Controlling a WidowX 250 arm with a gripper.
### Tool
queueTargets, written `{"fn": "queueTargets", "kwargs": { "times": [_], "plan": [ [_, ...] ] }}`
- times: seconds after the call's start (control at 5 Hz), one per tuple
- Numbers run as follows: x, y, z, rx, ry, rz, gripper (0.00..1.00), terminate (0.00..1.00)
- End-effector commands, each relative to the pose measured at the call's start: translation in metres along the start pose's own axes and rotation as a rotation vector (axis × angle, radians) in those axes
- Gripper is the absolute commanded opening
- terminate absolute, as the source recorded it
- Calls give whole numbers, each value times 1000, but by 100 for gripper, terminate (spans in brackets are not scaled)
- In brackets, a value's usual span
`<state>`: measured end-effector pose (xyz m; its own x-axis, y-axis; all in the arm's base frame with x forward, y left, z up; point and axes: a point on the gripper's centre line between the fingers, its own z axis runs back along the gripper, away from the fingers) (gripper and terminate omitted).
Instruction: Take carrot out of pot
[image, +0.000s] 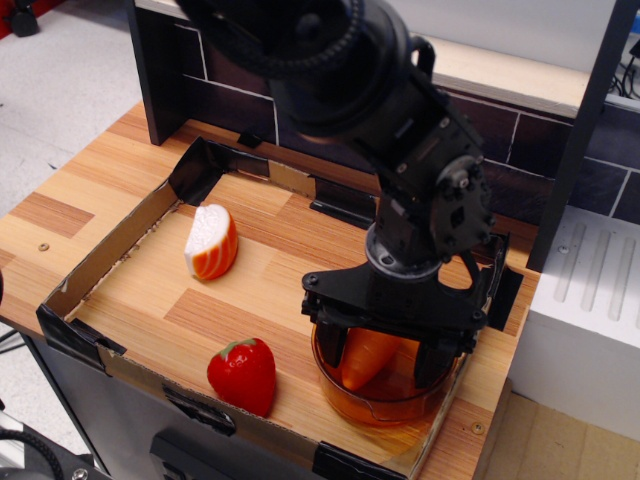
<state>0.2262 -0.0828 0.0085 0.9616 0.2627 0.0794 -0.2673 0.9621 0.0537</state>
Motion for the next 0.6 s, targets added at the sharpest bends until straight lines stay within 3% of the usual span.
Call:
{"fn": "queueTargets", "kwargs": {
  "times": [0.0,0.2,0.4],
  "plan": [
    [6,-6,2,-10,-11,9,0,0],
    [7,-8,11,-21,-7,10,0,0],
    [7,-5,43,-43,-44,19,0,0]
  ]
}}
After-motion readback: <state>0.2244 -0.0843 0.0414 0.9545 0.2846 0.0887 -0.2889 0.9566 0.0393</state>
